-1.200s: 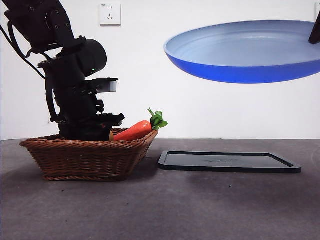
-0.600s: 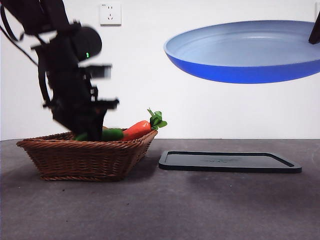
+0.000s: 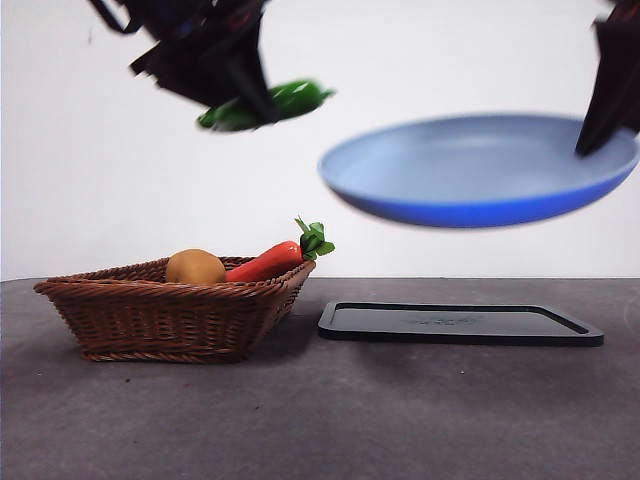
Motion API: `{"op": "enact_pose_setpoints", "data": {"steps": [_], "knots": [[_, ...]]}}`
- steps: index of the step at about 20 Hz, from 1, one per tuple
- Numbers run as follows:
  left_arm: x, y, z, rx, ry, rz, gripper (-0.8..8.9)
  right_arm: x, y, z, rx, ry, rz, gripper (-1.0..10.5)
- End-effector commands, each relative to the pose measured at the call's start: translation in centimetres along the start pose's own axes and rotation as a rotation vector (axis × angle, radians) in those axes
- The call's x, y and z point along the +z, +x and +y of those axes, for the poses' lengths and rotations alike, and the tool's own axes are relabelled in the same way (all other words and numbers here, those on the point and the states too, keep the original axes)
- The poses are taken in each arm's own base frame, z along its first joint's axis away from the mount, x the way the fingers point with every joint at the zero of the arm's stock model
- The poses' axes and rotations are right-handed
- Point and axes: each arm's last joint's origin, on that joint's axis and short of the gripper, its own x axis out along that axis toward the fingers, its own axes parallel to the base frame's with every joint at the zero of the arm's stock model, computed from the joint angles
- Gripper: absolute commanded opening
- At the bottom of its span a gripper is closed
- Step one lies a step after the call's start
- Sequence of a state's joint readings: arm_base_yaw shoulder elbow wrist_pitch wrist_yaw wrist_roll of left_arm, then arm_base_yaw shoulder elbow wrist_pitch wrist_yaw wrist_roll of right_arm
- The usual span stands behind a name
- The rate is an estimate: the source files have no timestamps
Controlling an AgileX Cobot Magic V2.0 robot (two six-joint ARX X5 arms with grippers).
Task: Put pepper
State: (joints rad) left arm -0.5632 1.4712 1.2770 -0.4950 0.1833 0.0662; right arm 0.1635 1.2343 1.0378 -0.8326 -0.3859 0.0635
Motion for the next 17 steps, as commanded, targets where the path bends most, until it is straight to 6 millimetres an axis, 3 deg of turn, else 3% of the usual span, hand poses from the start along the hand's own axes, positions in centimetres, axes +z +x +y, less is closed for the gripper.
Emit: {"op": "enact_pose_setpoints", "data": {"steps": [1,4,6,13,17], "knots": [[0.4,0.6,-2.1,-0.102,0.02,-0.003,1.08,1.2,2.0,-0.7,0.009,0.07,0.016,0.0],[0.4,1.1,-4.7,-0.165,0.074,-0.005,1.08,1.7,4.5,-1.4,0.089,0.136,0.077,0.0],[0.4,1.8,-6.0,-0.196,0.1,-0.009,1.08,1.9,5.0,-1.5,0.116,0.153,0.077,0.0],[-1.3,8.2,-6.8,-0.145,0.12,0.077,1.09,1.8,5.0,-1.3,0.157,0.16,0.087,0.0],[-2.5,10.6,-6.7,-0.143,0.117,0.128,1.09,1.7,5.0,-1.3,0.156,0.163,0.093,0.0]]}}
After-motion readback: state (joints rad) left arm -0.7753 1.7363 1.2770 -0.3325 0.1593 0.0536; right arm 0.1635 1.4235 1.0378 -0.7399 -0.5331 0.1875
